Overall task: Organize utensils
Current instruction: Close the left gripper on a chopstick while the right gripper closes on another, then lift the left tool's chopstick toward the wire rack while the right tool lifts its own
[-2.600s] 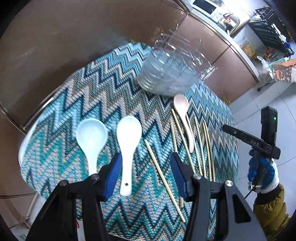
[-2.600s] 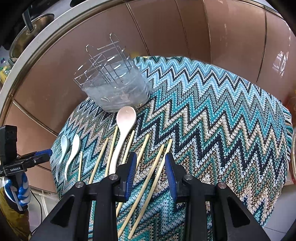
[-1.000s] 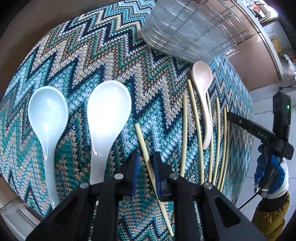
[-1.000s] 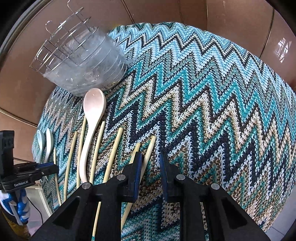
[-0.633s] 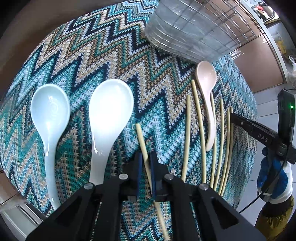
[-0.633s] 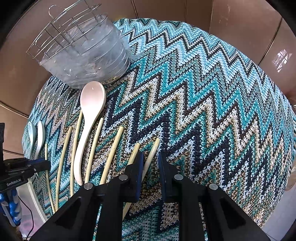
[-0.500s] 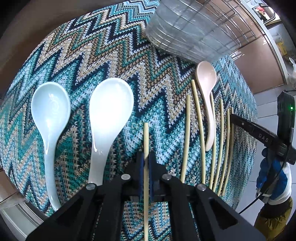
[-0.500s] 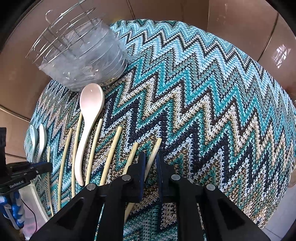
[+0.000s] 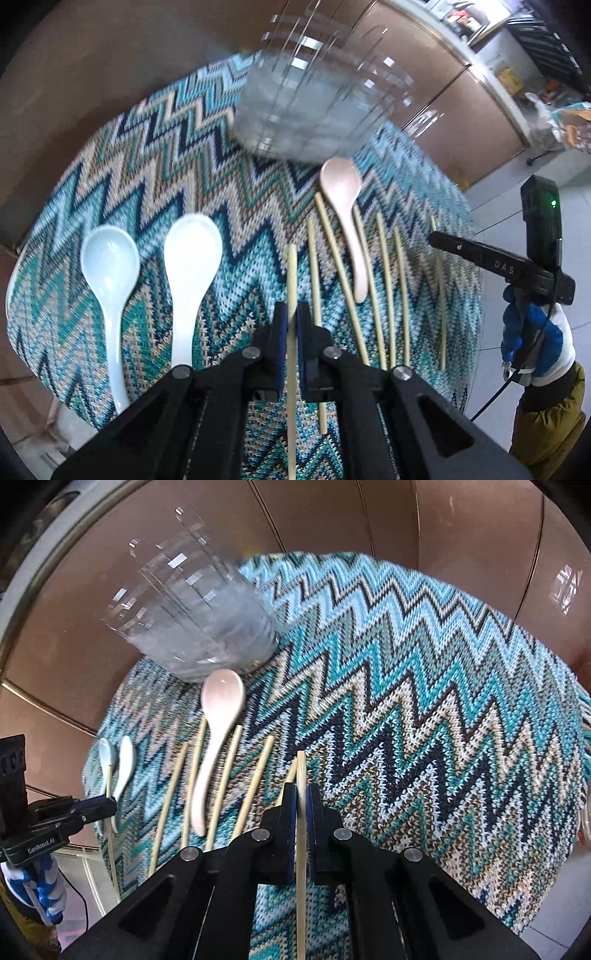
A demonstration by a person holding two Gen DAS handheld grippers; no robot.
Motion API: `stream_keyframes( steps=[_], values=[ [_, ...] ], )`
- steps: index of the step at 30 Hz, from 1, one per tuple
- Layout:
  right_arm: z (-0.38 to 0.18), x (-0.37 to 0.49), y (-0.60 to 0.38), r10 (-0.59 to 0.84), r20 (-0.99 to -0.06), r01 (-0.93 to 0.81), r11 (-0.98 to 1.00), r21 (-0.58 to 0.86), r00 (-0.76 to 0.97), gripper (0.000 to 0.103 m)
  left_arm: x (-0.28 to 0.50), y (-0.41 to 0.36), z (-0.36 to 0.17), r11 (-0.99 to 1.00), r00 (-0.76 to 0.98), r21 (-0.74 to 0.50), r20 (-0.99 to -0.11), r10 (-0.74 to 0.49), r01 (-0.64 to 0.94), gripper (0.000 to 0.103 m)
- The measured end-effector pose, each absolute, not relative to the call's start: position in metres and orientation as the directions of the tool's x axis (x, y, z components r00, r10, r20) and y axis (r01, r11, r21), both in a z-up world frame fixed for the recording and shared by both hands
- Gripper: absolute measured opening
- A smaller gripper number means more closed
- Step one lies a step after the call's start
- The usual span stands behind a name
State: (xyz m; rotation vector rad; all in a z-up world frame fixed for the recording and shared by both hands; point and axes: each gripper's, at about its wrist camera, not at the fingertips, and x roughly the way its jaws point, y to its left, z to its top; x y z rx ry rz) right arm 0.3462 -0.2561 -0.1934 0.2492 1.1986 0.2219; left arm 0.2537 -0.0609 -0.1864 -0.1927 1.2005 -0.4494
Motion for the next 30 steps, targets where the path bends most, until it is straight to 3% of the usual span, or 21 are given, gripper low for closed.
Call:
stream_keyframes(
  steps=[30],
  values=[
    [-0.056,0.225,-0.266,0.32,-0.679,-0.173,0.945,0.276,0.661,0.005,0.18,0.001,-0.059,0.857,0.693,-0.351,-0.507,-0.514,0.378,0.004]
  ],
)
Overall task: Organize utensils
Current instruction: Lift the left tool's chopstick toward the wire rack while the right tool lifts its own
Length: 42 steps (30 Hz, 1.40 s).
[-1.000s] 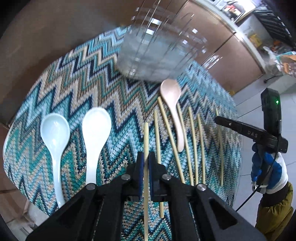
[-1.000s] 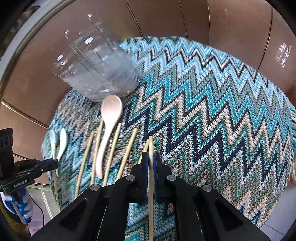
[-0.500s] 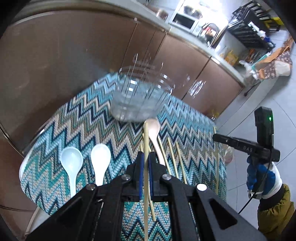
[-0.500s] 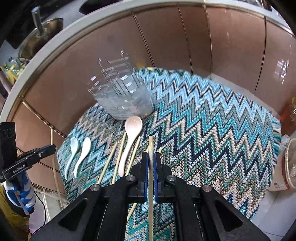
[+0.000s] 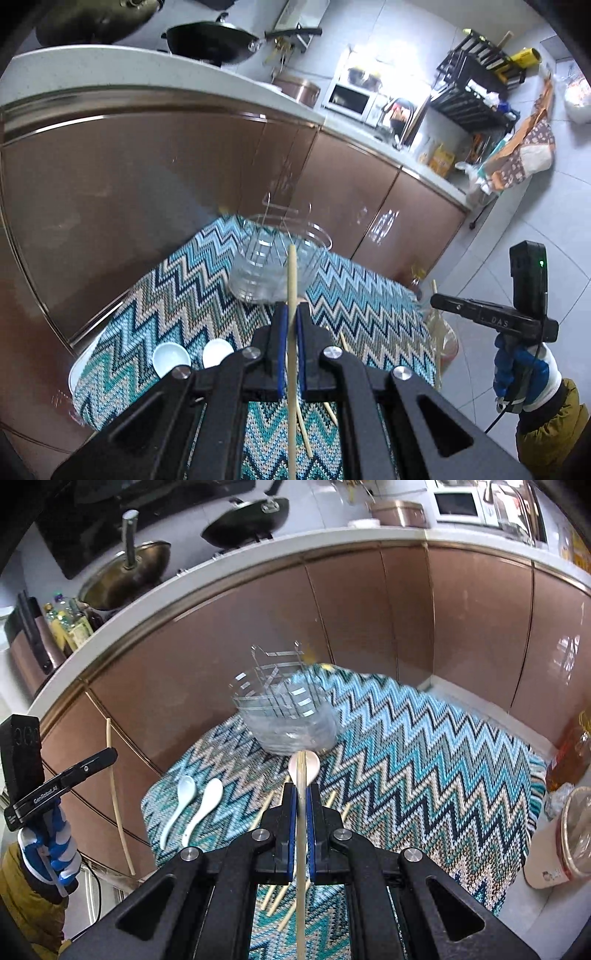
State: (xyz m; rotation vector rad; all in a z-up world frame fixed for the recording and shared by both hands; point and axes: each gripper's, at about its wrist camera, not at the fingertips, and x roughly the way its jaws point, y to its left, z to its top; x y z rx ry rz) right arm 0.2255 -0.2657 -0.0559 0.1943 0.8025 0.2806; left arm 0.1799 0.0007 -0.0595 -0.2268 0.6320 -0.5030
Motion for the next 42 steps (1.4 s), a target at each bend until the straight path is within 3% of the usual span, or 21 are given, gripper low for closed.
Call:
stream_keyframes(
  steps=[19,34,42],
  values=[
    [-0.006,0.231,-0.216,0.385,-0.557,-0.319,0.923,0.216,0.736,0.005,0.185,0.039,-0.026,0.859,0.782,-0.363,-0.383,-0.491,0.362,0.004],
    [0.025,0.259,-0.192,0.453,-0.386,-0.417,0.891,0.179,0.803,0.005,0.221,0.037,-0.013,0.867,0.82,-0.357,-0.334,-0.465,0.346,0.004],
    [0.025,0.279,-0.187,0.468,-0.339,-0.433,0.884,0.178,0.816,0.005,0.243,0.03,-0.009,0.869,0.826,-0.356,-0.325,-0.461,0.345,0.004]
  ],
)
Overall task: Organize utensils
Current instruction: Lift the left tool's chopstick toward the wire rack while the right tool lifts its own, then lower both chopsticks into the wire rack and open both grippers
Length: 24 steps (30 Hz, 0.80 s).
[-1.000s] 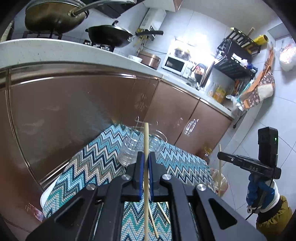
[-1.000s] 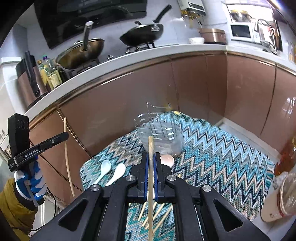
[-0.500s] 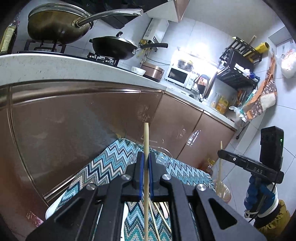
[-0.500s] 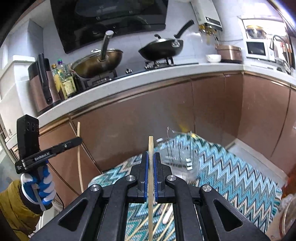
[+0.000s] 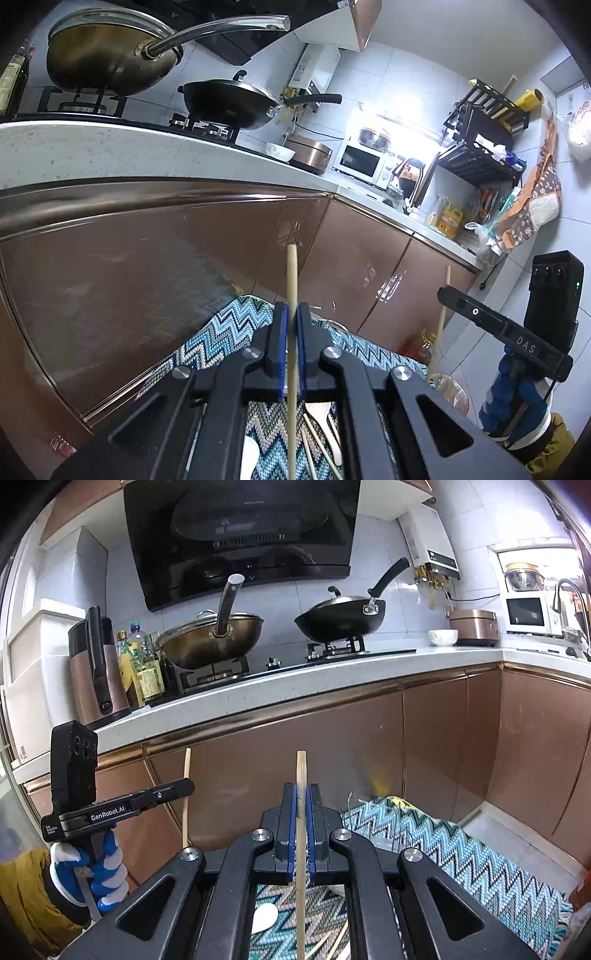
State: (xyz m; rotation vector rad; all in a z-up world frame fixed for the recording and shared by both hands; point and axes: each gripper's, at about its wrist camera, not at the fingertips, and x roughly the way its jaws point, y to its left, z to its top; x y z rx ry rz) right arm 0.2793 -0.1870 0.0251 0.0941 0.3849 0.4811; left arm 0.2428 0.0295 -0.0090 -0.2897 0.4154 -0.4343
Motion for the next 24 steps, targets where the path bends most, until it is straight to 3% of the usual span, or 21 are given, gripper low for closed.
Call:
stream_keyframes(
  steps=[12,17,24],
  values=[
    [0.026,0.31,-0.187,0.452,-0.244,-0.421,0.891,0.172,0.858,0.005,0.29,0.005,-0.007,0.864,0.848,-0.388,-0.29,-0.444,0.32,0.004],
    [0.028,0.325,-0.19,0.396,-0.165,-0.373,0.915,0.156,0.903,0.005,0.316,-0.016,0.002,0.866,0.881,-0.404,-0.235,-0.411,0.296,0.004],
    [0.027,0.354,-0.198,0.301,-0.066,-0.29,0.948,0.131,0.952,0.005,0.345,-0.06,0.011,0.917,0.945,-0.318,-0.138,-0.297,0.242,0.004]
  ],
)
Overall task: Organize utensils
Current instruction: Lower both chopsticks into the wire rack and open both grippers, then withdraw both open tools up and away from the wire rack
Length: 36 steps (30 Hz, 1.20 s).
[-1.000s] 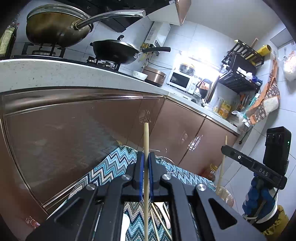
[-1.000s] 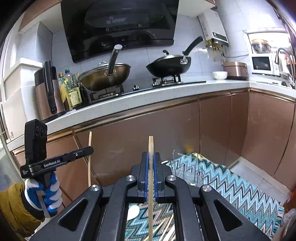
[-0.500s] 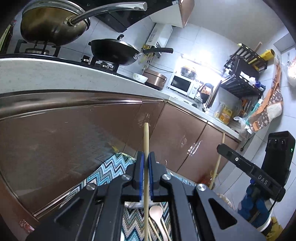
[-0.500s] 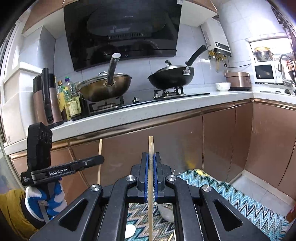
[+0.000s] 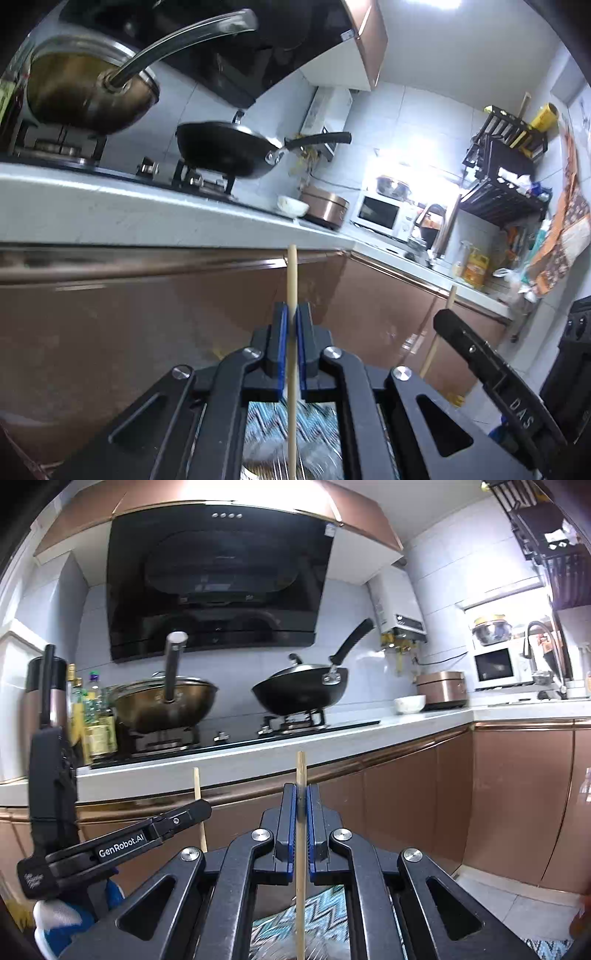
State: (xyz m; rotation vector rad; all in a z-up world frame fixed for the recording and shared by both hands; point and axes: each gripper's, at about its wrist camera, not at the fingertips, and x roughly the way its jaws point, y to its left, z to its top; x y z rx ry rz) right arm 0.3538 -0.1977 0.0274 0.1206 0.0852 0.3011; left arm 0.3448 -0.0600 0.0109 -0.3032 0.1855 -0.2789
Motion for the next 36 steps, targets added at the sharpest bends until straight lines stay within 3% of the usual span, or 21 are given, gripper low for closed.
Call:
stream_keyframes(
  steps=[7,12,14,15,18,36],
  values=[
    [-0.006,0.386,-0.205,0.224,-0.065,-0.215,0.969,0.126,0.972,0.005,0.367,-0.093,-0.016,0.956,0.976,-0.248,-0.108,-0.19,0.158,0.005],
    [-0.041,0.394,-0.206,0.197,-0.119,-0.184,0.977,0.106,0.973,0.005,0.373,-0.104,-0.049,0.97,0.981,-0.202,-0.114,-0.157,0.132,0.007],
    [-0.052,0.393,-0.206,0.194,-0.146,-0.181,0.979,0.095,0.97,0.005,0.375,-0.105,-0.058,0.968,0.975,-0.206,-0.143,-0.172,0.14,0.013],
    [-0.056,0.392,-0.205,0.188,-0.159,-0.177,0.981,0.085,0.969,0.007,0.375,-0.105,-0.06,0.968,0.973,-0.207,-0.152,-0.176,0.142,0.021],
    [-0.063,0.386,-0.206,0.182,-0.183,-0.172,0.983,0.07,0.966,0.021,0.369,-0.102,-0.059,0.962,0.966,-0.221,-0.163,-0.199,0.161,0.03],
    [0.011,0.255,-0.219,0.195,-0.239,-0.184,0.98,0.07,0.951,0.035,0.23,-0.006,0.015,0.947,0.908,-0.199,-0.29,-0.302,0.251,0.04]
  ],
)
